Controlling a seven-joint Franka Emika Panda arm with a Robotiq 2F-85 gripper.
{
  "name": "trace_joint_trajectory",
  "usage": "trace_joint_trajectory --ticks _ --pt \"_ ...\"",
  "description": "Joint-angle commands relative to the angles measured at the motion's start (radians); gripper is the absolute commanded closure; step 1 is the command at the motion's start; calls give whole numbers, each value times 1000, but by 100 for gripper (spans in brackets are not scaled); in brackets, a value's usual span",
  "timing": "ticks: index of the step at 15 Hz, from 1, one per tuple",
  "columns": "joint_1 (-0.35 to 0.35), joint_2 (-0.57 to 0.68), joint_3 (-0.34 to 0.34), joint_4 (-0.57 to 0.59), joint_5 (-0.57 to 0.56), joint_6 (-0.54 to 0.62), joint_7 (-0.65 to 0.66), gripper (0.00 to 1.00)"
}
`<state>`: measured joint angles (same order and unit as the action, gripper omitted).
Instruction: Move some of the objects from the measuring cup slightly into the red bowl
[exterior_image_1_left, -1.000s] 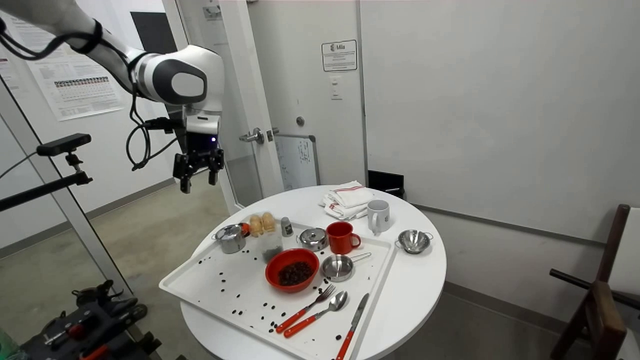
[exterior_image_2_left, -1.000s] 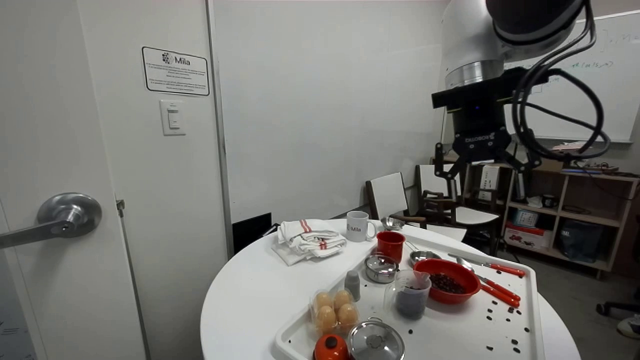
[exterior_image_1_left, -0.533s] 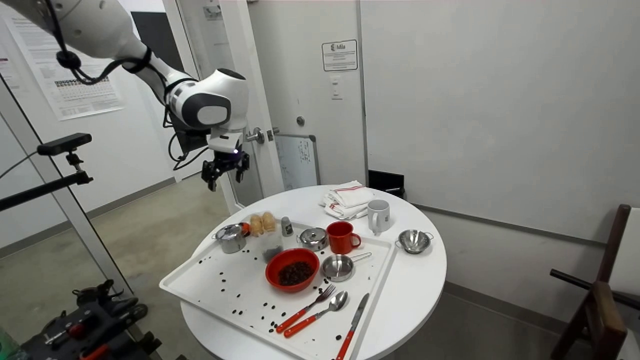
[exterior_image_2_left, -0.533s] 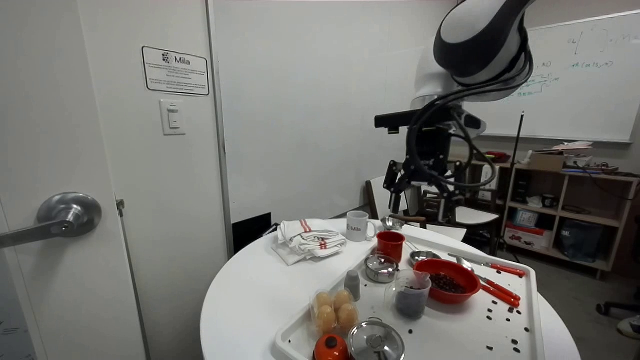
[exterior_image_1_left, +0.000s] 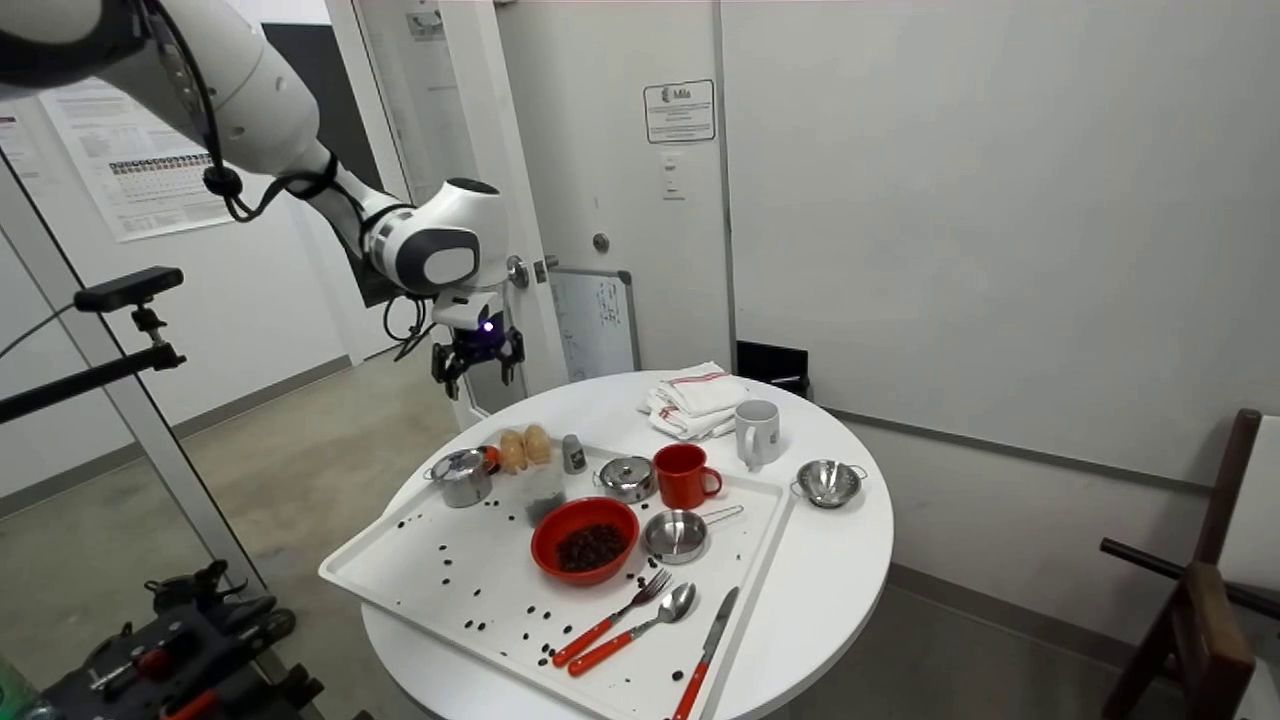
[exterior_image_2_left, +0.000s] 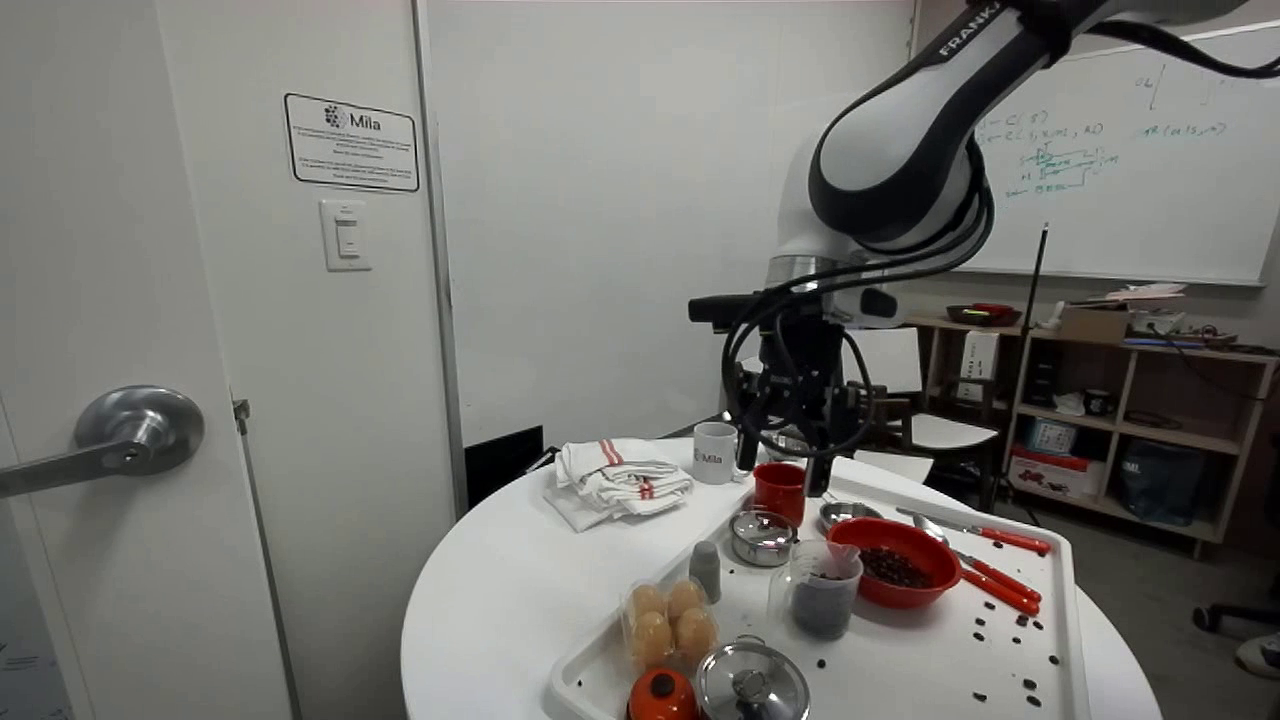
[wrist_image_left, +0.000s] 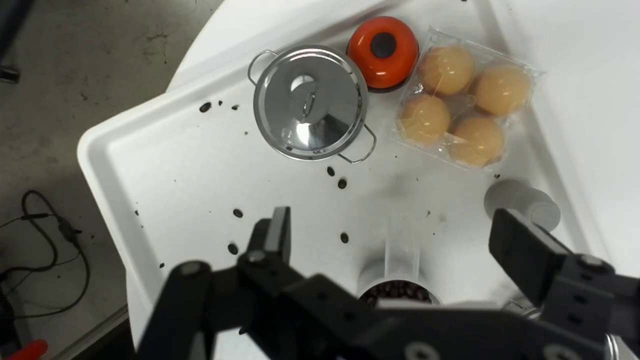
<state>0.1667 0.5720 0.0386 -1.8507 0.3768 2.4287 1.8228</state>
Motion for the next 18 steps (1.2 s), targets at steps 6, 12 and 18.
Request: trace_joint_trajectory --ticks 6,12,18 --pt "103 138 -117 177 -237 -78 299 0" --pt "71 218 -106 267 -248 -175 331 0" --pt "44 307 -101 348 -240 -238 312 0"
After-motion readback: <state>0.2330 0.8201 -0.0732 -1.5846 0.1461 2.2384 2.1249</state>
